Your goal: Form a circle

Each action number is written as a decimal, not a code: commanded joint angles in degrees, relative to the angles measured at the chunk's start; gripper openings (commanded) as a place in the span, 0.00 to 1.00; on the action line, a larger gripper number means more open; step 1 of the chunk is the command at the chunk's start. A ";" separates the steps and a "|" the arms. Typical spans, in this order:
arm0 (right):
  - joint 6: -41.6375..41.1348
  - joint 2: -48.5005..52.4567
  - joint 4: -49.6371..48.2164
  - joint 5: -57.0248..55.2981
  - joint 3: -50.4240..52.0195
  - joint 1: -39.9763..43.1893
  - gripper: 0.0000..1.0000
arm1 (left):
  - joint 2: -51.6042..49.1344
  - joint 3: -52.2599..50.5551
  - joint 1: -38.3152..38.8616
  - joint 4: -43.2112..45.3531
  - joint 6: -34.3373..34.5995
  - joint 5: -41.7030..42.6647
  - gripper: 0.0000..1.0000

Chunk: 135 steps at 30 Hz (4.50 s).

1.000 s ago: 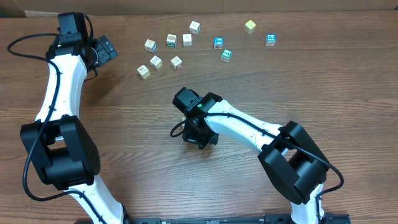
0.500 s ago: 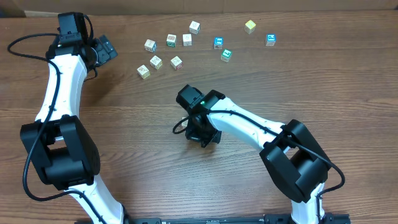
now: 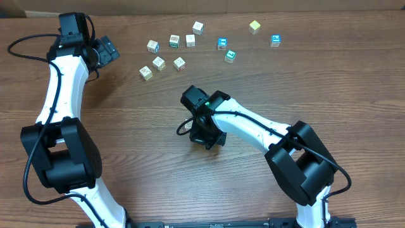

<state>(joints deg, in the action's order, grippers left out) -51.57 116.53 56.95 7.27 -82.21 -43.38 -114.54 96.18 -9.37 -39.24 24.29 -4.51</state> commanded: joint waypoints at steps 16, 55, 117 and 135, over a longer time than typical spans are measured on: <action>5.35 -0.02 6.88 -4.13 -8.85 2.99 0.04 | 0.66 0.61 0.39 0.09 0.15 0.07 1.00; 0.33 0.09 1.64 -1.11 -2.38 1.70 0.04 | 0.66 0.61 0.39 0.09 0.15 0.07 1.00; -0.52 2.12 -0.72 1.33 -2.38 -1.44 0.04 | 0.66 0.61 0.39 0.09 0.15 0.07 1.00; -0.52 2.12 -1.16 0.87 -2.38 -1.11 0.04 | 0.66 0.61 0.39 0.09 0.15 0.07 1.00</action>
<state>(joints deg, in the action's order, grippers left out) -51.53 118.15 56.12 9.10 -84.84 -44.86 -114.54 96.18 -9.37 -39.24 24.29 -4.51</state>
